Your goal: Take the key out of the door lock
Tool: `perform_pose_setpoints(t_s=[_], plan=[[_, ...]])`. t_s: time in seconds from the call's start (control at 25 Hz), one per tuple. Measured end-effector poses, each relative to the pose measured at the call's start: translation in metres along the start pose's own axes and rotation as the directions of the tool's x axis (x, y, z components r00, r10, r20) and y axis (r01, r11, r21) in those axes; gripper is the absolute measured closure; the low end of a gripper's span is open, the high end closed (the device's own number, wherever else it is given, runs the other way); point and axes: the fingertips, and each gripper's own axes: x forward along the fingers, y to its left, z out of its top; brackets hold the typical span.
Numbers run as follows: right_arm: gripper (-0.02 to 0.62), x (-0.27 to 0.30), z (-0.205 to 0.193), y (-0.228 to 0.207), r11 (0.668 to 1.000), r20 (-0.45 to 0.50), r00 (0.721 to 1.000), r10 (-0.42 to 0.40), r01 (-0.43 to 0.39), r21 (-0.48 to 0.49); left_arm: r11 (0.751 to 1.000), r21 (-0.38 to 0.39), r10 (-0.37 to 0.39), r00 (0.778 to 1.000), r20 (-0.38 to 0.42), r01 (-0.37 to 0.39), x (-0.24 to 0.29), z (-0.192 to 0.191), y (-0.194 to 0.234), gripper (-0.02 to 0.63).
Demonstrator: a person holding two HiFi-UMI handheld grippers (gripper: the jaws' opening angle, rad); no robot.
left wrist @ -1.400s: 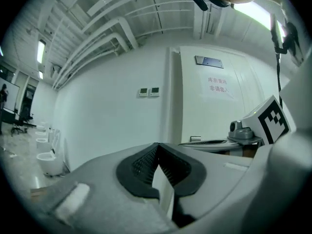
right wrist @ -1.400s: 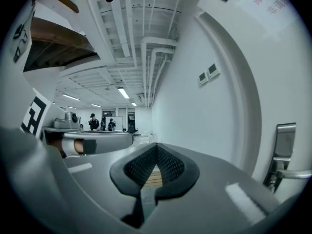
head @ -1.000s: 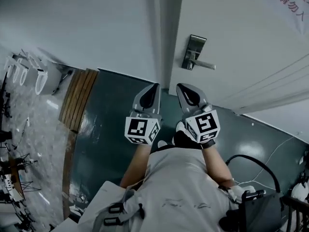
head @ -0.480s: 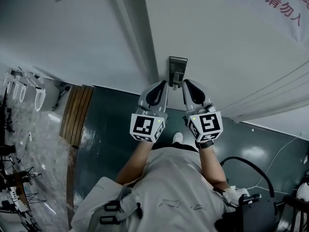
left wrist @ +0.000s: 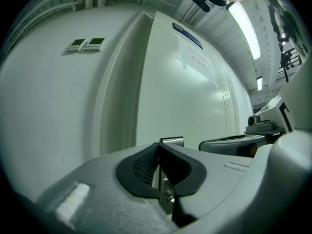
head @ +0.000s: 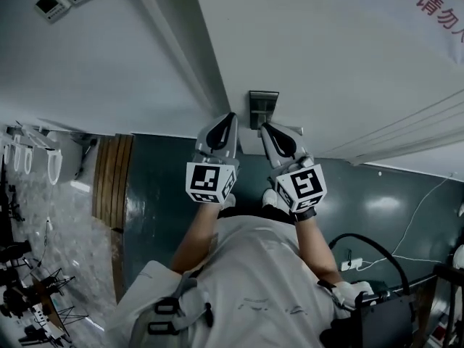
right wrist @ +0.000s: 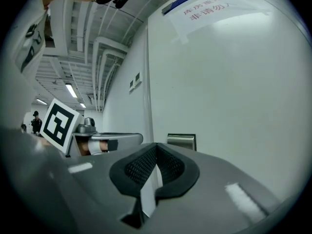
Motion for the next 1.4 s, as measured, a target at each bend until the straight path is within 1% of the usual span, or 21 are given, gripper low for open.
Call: perform_pose_setpoints(t_s=[0.12, 0.16, 0.2, 0.32, 0.48, 0.6, 0.72, 0.8, 0.84, 0.88, 0.92, 1.0, 1.04, 1.08, 1.12, 1.16, 1.2, 1.24, 1.28, 1.32, 1.4], plan=[[0.589, -0.001, -0.016, -0.001, 0.998, -0.036, 0.998, -0.059, 0.06, 0.031, 1.0, 0.01, -0.022, 0.999, -0.025, 0.022, 0.008, -0.008, 0.015, 0.603], [0.589, -0.001, -0.022, -0.002, 0.996, -0.054, 0.995, -0.08, 0.081, 0.035, 0.999, 0.015, -0.038, 0.998, -0.041, 0.039, 0.013, -0.013, 0.018, 0.559], [0.589, -0.002, -0.028, -0.003, 0.994, -0.07, 0.993, -0.097, 0.1, 0.037, 0.998, 0.024, -0.058, 0.997, -0.059, 0.059, 0.018, -0.018, 0.02, 0.482], [0.589, -0.008, -0.047, -0.003, 0.986, -0.11, 0.983, -0.147, 0.154, 0.058, 0.994, 0.034, -0.098, 0.992, -0.085, 0.101, 0.027, -0.029, 0.028, 0.456], [0.589, -0.017, -0.072, -0.011, 0.961, -0.164, 0.962, -0.219, 0.242, 0.133, 0.991, 0.029, -0.128, 0.99, -0.065, 0.13, 0.04, -0.027, 0.034, 0.455], [0.589, -0.024, -0.095, -0.013, 0.931, -0.209, 0.942, -0.264, 0.305, 0.2, 0.986, 0.032, -0.163, 0.985, -0.055, 0.165, 0.048, -0.027, 0.032, 0.458], [0.588, -0.03, -0.121, -0.015, 0.892, -0.254, 0.925, -0.282, 0.35, 0.287, 0.989, 0.02, -0.144, 0.988, -0.047, 0.145, 0.051, -0.029, 0.035, 0.513], [0.588, -0.031, -0.138, -0.014, 0.857, -0.268, 0.925, -0.268, 0.356, 0.372, 0.99, 0.016, -0.143, 0.989, -0.045, 0.144, 0.051, -0.03, 0.037, 0.518], [0.566, -0.03, -0.146, -0.013, 0.835, -0.27, 0.929, -0.251, 0.35, 0.425, 0.989, 0.019, -0.146, 0.988, -0.047, 0.147, 0.051, -0.031, 0.037, 0.519], [0.491, -0.029, -0.154, -0.011, 0.807, -0.272, 0.934, -0.229, 0.339, 0.483, 0.989, 0.025, -0.147, 0.988, -0.05, 0.149, 0.051, -0.032, 0.037, 0.522], [0.461, -0.028, -0.163, -0.01, 0.773, -0.272, 0.94, -0.208, 0.328, 0.543, 0.988, 0.032, -0.147, 0.988, -0.055, 0.149, 0.05, -0.033, 0.037, 0.525], [0.45, -0.025, -0.178, -0.009, 0.683, -0.253, 0.95, -0.183, 0.308, 0.662, 0.988, 0.038, -0.146, 0.988, -0.059, 0.148, 0.049, -0.033, 0.036, 0.525], [0.439, -0.024, -0.184, -0.011, 0.624, -0.225, 0.958, -0.177, 0.286, 0.727, 0.988, 0.037, -0.146, 0.988, -0.058, 0.149, 0.049, -0.033, 0.035, 0.526], [0.433, -0.021, -0.189, -0.014, 0.55, -0.178, 0.969, -0.173, 0.245, 0.799, 0.988, 0.033, -0.148, 0.987, -0.055, 0.15, 0.049, -0.033, 0.035, 0.526], [0.428, -0.017, -0.193, -0.018, 0.462, -0.109, 0.979, -0.174, 0.179, 0.869, 0.988, 0.027, -0.15, 0.987, -0.052, 0.152, 0.05, -0.032, 0.035, 0.525], [0.428, -0.014, -0.196, -0.023, 0.36, -0.03, 0.982, -0.188, 0.097, 0.928, 0.988, 0.021, -0.152, 0.987, -0.049, 0.153, 0.05, -0.031, 0.035, 0.525], [0.428, -0.012, -0.2, -0.029, 0.251, 0.042, 0.975, -0.218, 0.014, 0.968, 0.988, 0.016, -0.153, 0.987, -0.047, 0.154, 0.05, -0.031, 0.035, 0.525], [0.428, -0.011, -0.204, -0.033, 0.158, 0.096, 0.962, -0.256, -0.056, 0.986, 0.988, 0.013, -0.153, 0.987, -0.046, 0.154, 0.05, -0.03, 0.035, 0.525], [0.428, -0.01, -0.208, -0.037, 0.105, 0.129, 0.948, -0.29, -0.102, 0.989, 0.988, 0.012, -0.153, 0.987, -0.046, 0.154, 0.05, -0.03, 0.035, 0.525], [0.428, -0.008, -0.21, -0.04, 0.094, 0.143, 0.94, -0.309, -0.12, 0.988, 0.988, 0.01, -0.153, 0.987, -0.045, 0.153, 0.05, -0.029, 0.034, 0.525], [0.428, -0.002, -0.212, -0.041, 0.125, 0.151, 0.938, -0.312, -0.117, 0.985, 0.988, 0.008, -0.153, 0.987, -0.043, 0.153, 0.05, -0.028, 0.034, 0.525]])
